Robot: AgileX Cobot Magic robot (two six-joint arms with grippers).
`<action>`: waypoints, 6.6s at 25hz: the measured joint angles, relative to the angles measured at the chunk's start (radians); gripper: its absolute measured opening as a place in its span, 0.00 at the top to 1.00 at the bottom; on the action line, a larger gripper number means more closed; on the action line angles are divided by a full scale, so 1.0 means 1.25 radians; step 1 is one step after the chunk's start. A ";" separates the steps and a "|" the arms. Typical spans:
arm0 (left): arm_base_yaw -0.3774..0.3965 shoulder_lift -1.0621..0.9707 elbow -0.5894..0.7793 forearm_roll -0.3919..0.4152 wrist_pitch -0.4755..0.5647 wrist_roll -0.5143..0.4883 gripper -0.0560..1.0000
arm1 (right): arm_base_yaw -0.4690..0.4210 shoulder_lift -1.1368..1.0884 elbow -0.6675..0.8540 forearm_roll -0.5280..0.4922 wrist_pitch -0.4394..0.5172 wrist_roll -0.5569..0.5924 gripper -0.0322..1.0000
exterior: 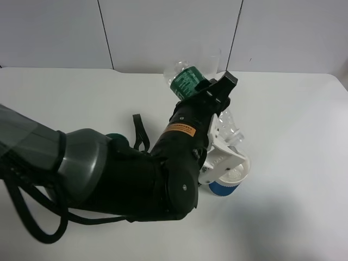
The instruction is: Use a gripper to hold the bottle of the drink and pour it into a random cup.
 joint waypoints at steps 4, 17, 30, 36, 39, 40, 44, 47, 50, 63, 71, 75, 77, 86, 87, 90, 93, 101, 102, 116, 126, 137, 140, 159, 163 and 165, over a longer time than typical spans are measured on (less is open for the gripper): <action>0.000 -0.034 0.000 -0.018 0.097 -0.133 0.43 | 0.000 0.000 0.000 0.000 0.000 0.000 0.25; 0.095 -0.156 0.000 -0.016 0.367 -0.518 0.43 | 0.000 0.000 0.000 0.000 0.000 0.000 0.25; 0.274 -0.222 0.000 0.590 0.629 -1.390 0.43 | 0.000 0.000 0.000 0.000 0.000 0.000 0.25; 0.379 -0.222 0.000 0.976 0.629 -1.915 0.43 | 0.000 0.000 0.000 0.000 0.000 0.000 0.25; 0.439 -0.222 0.000 1.114 0.603 -2.094 0.43 | 0.000 0.000 0.000 0.000 0.000 0.000 0.25; 0.456 -0.222 0.000 1.153 0.593 -2.137 0.43 | 0.000 0.000 0.000 0.000 0.000 0.000 0.25; 0.533 -0.222 0.000 1.254 0.542 -2.239 0.43 | 0.000 0.000 0.000 0.000 0.000 0.000 0.25; 0.595 -0.222 0.000 1.283 0.518 -2.277 0.43 | 0.000 0.000 0.000 0.000 0.000 0.000 0.25; 0.665 -0.222 0.013 1.288 0.470 -2.290 0.43 | 0.000 0.000 0.000 0.000 0.000 0.000 0.25; 0.902 -0.119 0.115 1.481 0.213 -2.411 0.43 | 0.000 0.000 0.000 0.000 0.000 0.000 0.25; 0.959 0.028 0.115 1.593 0.027 -2.429 0.43 | 0.000 0.000 0.000 0.000 0.000 0.000 0.25; 0.975 0.073 0.117 1.606 0.013 -2.428 0.43 | 0.000 0.000 0.000 0.000 0.000 0.000 0.25; 0.983 0.089 0.118 1.606 0.013 -2.428 0.43 | 0.000 0.000 0.000 0.000 0.000 0.000 0.25; 0.988 0.107 0.118 1.618 0.058 -2.260 0.43 | 0.000 0.000 0.000 0.000 0.000 0.000 0.25; 0.988 0.108 0.118 1.621 0.064 -2.243 0.43 | 0.000 0.000 0.000 0.000 0.000 0.000 0.25; 0.988 0.108 0.118 1.630 0.067 -2.225 0.43 | 0.000 0.000 0.000 0.000 0.000 0.000 0.25; 0.988 0.108 0.118 1.631 0.067 -2.225 0.43 | 0.000 0.000 0.000 0.000 0.000 0.000 0.25; 0.988 0.108 0.118 1.632 0.072 -2.316 0.43 | 0.000 0.000 0.000 0.000 0.000 0.000 0.25; 0.988 0.108 0.118 1.633 0.072 -2.326 0.43 | 0.000 0.000 0.000 0.000 0.000 0.000 0.25; 0.988 0.108 0.118 1.650 0.071 -2.360 0.43 | 0.000 0.000 0.000 0.000 0.000 0.000 0.25; 0.988 0.107 0.118 1.637 0.072 -2.395 0.12 | 0.000 0.000 0.000 0.000 0.000 0.000 0.25; 0.987 -0.062 0.218 1.529 0.109 -2.447 0.11 | 0.000 0.000 0.000 0.000 0.000 0.000 0.25; 0.988 -0.124 0.271 1.482 0.159 -2.427 0.11 | 0.000 0.000 0.000 0.000 0.000 0.000 0.25; 0.988 -0.602 0.437 1.131 0.540 -2.321 0.11 | 0.000 0.000 0.000 0.000 0.000 0.000 0.25; 0.988 -0.696 0.380 1.074 0.715 -2.262 0.11 | 0.000 0.000 0.000 0.000 0.000 0.000 0.25; 0.988 -0.735 0.333 1.068 0.827 -2.250 0.11 | 0.000 0.000 0.000 0.000 0.000 0.000 0.25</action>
